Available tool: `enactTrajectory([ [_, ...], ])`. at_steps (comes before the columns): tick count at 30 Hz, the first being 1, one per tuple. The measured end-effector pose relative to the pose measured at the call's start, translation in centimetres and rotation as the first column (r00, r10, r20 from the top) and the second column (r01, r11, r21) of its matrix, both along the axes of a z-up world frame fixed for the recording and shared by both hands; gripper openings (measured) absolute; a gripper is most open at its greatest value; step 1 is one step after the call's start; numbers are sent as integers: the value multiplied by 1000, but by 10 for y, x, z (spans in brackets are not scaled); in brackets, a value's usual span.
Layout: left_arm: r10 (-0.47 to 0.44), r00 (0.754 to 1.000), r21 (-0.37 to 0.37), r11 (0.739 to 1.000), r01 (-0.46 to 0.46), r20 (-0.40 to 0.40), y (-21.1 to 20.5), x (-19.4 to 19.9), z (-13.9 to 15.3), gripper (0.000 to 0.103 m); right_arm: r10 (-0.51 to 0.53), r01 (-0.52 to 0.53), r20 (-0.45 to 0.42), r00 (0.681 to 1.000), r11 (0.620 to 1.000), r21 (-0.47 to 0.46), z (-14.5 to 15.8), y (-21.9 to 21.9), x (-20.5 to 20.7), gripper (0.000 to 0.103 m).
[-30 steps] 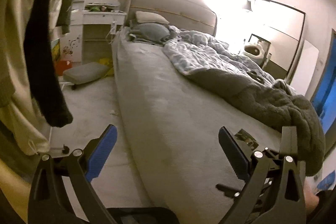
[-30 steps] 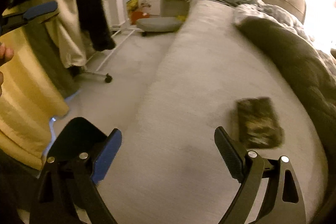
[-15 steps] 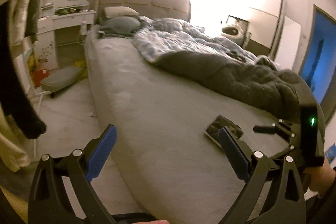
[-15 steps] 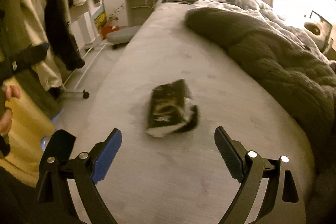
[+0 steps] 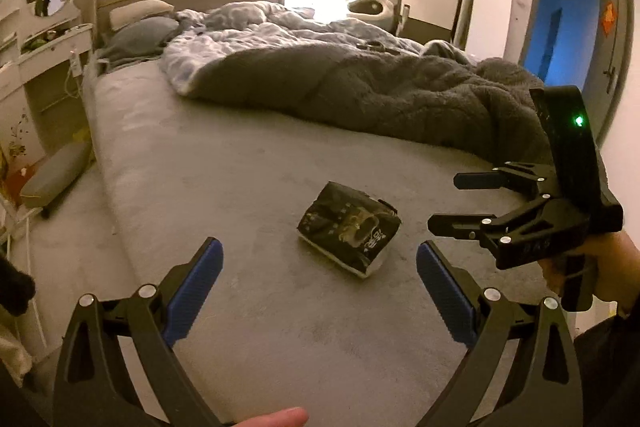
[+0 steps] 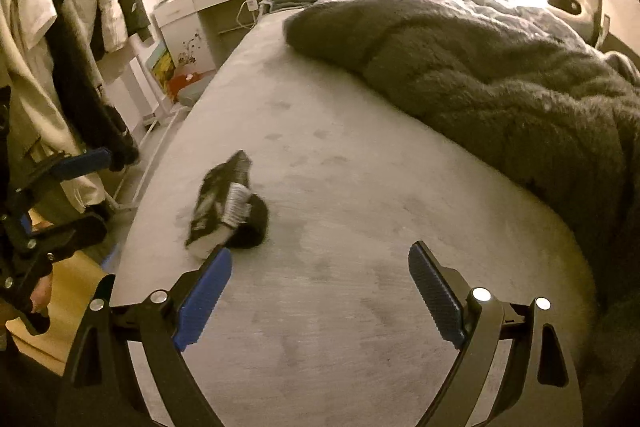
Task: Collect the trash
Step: 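Move both tools back to the black snack wrapper on the bed, then close the left tool on the black snack wrapper and lift it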
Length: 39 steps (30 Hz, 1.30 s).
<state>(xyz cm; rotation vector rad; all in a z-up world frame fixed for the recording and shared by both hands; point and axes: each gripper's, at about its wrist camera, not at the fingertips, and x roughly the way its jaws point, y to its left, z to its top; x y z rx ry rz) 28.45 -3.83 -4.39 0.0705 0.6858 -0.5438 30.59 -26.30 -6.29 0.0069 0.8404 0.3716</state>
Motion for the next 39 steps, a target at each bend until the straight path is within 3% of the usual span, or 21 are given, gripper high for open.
enactTrajectory([
  [10,-94,993,-79,993,88,-71,-17,35,-19,99,27,-24,-39,999,996,84,-8,-12,14,91],
  [17,-155,984,-47,987,151,-92,-36,50,-35,98,23,-17,-60,998,994,109,-12,-23,17,91],
  [23,-164,979,16,986,167,-120,-47,58,-52,98,10,1,-83,996,993,121,-18,-34,23,91],
  [26,-151,979,5,988,154,-137,-43,62,-57,97,14,-3,-87,996,992,126,-17,-32,24,91],
  [28,-154,977,-25,988,152,-147,-40,63,-58,96,26,-15,-89,996,992,123,-17,-27,25,91],
  [30,-164,974,-51,986,158,-154,-38,62,-57,83,35,-24,-89,995,992,123,-16,-23,26,91],
  [39,-134,981,-56,990,127,-138,-33,57,-51,79,17,-7,-79,997,992,124,-12,-17,27,91],
])
